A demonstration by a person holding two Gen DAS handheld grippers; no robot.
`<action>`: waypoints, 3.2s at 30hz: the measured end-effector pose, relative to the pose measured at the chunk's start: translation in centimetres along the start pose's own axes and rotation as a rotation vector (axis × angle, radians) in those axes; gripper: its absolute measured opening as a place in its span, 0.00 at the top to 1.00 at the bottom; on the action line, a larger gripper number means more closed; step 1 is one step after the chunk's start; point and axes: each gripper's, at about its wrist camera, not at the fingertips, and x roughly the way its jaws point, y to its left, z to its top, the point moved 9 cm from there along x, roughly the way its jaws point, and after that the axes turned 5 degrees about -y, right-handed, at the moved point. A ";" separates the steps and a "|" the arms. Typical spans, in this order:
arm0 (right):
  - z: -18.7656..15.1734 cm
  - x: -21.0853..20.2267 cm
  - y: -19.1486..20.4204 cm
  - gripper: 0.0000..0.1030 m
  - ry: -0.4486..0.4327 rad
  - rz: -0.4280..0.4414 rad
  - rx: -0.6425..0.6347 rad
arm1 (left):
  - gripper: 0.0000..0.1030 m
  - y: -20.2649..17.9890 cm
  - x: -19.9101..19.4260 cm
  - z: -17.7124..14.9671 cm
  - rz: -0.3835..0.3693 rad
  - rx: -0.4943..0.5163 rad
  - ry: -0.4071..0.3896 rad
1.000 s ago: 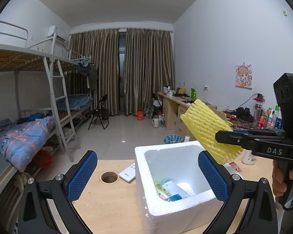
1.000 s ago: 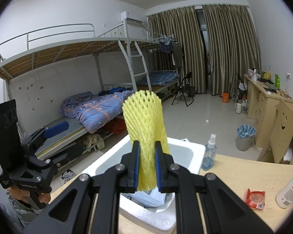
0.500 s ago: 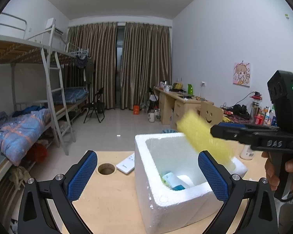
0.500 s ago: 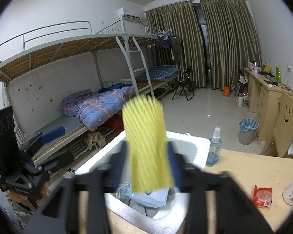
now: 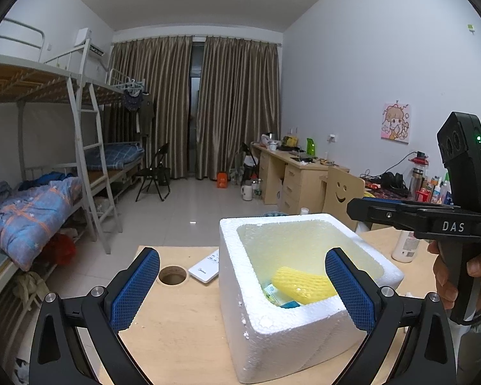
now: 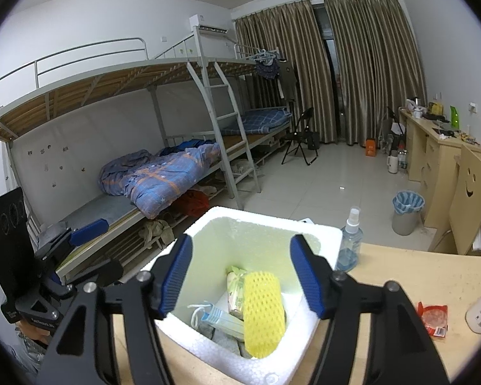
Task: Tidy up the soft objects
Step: 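Withdraw both grippers from the box back toward the table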
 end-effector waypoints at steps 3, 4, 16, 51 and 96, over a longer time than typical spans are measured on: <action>0.3 -0.4 -0.2 0.20 -0.011 -0.014 -0.002 | 0.00 -0.3 -0.3 0.1 -0.018 -0.006 -0.003; 0.4 -0.5 -0.1 0.16 -0.016 -0.018 -0.003 | 0.00 -0.5 -0.6 0.2 -0.021 -0.004 -0.011; 0.8 -1.4 0.8 0.00 -0.035 -0.055 -0.057 | 0.00 -0.7 -1.6 0.6 -0.027 0.012 -0.031; 1.0 -11.6 3.8 0.00 -0.161 -0.067 -0.088 | 0.00 -7.5 -9.7 2.2 -0.073 0.081 -0.083; -8.2 -18.8 5.1 0.00 -0.208 -0.175 -0.118 | 0.00 -13.1 -17.9 -3.3 -0.187 0.050 -0.112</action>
